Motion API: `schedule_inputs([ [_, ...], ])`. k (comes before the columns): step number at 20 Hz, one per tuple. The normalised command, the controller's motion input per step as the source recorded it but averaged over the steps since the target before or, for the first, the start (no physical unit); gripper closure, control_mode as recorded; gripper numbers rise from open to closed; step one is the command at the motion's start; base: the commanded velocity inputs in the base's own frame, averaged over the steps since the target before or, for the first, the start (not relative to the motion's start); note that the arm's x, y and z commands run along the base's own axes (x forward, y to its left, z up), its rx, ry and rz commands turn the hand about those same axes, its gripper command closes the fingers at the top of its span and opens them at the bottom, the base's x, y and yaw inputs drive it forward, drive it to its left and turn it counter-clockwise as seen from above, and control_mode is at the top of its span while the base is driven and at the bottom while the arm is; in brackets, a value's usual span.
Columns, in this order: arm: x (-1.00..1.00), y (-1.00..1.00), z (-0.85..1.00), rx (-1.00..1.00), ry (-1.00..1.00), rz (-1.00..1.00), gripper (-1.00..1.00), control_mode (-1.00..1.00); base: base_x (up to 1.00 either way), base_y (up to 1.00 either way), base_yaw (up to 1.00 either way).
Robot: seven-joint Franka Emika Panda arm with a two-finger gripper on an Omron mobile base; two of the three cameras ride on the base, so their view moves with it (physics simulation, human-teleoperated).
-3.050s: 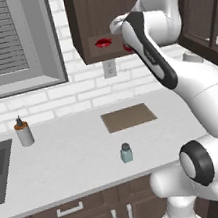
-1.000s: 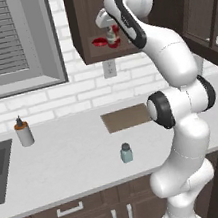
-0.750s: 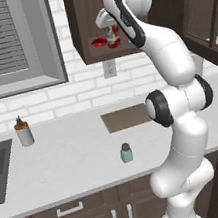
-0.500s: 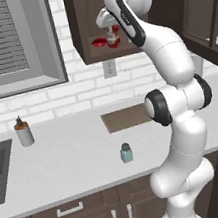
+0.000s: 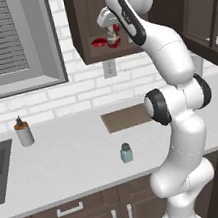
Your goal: Put the shaker and condiment bottle from the counter next to their counterparts in the cabinet.
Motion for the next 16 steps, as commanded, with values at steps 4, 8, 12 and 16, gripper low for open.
schedule_inputs([
  [4, -0.14, 0.0, -0.03, 0.0, -0.08, 0.02, -1.0, -1.0, 0.0, 0.0, 0.0],
  [8, -0.2, 0.0, -0.19, 0.0, -0.1, 0.03, -1.0, -1.0, 0.0, 0.0, 0.0],
  [12, -0.24, 0.0, -0.44, -0.01, -0.11, 0.04, -1.0, -1.0, 0.0, 0.0, 0.0],
  [16, -0.36, 0.0, -0.44, 0.0, -0.15, 0.04, -1.0, -1.0, 0.0, 0.0, 0.0],
])
